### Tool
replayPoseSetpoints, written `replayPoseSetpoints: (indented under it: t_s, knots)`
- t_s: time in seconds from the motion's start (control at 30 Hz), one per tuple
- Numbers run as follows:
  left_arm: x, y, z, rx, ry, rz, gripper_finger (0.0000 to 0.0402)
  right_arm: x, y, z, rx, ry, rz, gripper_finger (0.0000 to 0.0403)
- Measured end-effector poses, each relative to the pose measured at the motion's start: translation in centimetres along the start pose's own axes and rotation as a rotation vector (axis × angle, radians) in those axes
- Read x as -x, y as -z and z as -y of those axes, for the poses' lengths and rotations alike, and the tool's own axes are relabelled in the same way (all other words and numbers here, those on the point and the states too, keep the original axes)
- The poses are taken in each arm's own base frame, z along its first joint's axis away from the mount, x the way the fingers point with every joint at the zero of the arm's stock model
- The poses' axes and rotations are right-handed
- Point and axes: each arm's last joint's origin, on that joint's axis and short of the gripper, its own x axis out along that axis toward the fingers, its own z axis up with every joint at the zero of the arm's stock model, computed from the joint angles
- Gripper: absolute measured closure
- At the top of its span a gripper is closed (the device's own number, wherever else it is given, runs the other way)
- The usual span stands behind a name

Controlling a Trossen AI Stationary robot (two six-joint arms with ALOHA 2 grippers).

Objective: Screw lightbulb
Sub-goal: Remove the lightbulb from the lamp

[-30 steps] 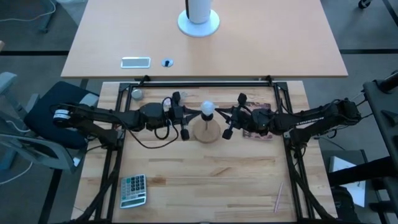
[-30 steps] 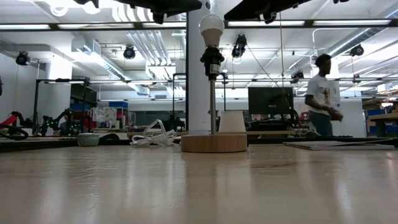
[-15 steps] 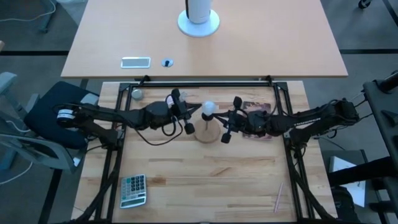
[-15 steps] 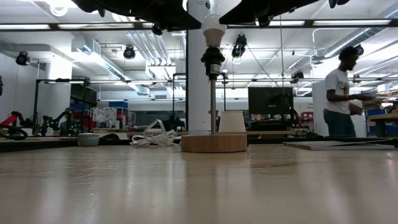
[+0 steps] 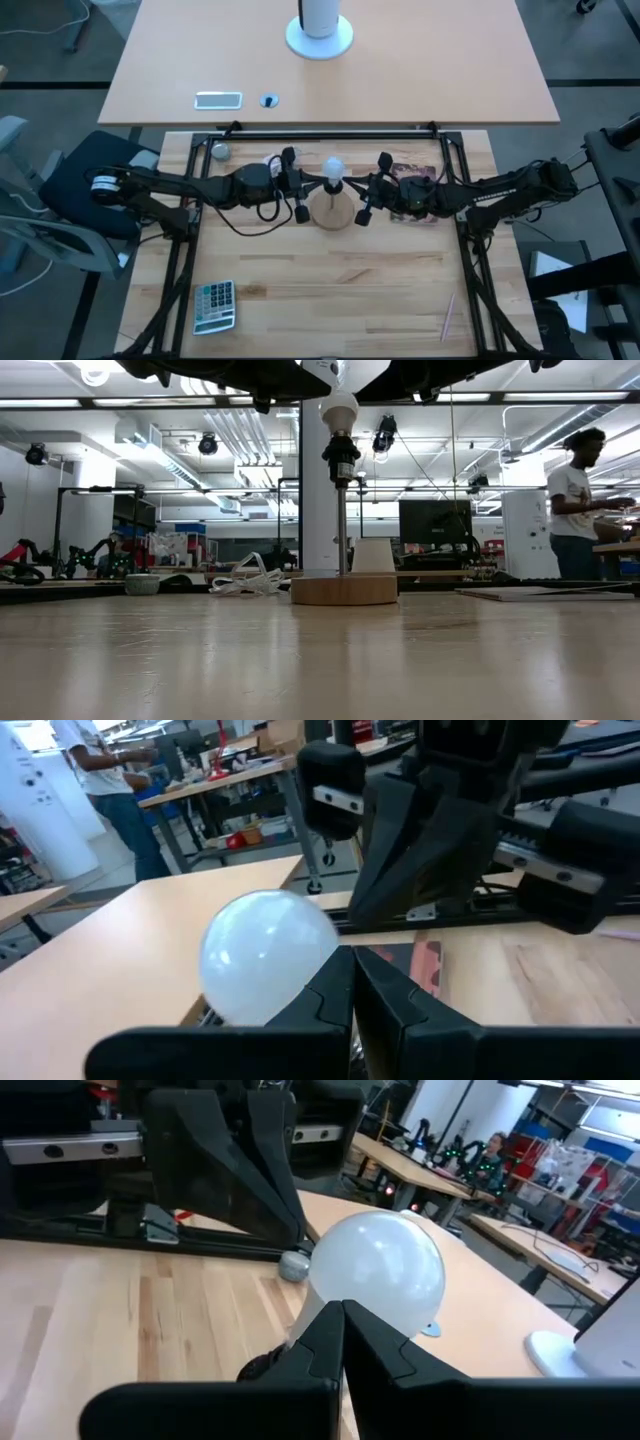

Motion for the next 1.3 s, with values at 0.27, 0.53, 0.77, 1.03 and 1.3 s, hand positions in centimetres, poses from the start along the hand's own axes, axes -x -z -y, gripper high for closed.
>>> replayPoseSetpoints:
  t_s: [0.27,0.53,0.77,1.03,1.3]
  knots:
    - [0.3,-0.4,-0.1,-0.005,-0.004,0.019,0.0401,0.0,0.0,0.0,0.015,-0.001,0.0,0.0401]
    - [1.2,-0.8,-0.6,-0.008,-0.056,-0.014,0.0401,1.6,-0.1,1.1,-0.086,0.011,-0.071,0.0401]
    - [1.2,0.4,-0.9,-0.001,-0.119,-0.14,0.0401,1.1,1.0,3.1,-0.289,-0.04,-0.143,0.0399]
    - [0.3,1.6,-0.4,-0.002,-0.109,-0.19,0.0401,-0.5,2.1,3.3,-0.337,-0.099,-0.165,0.0318]
    - [-0.2,2.1,-0.3,-0.003,-0.111,-0.194,0.0401,-0.8,1.7,3.5,-0.384,-0.121,-0.114,0.0207]
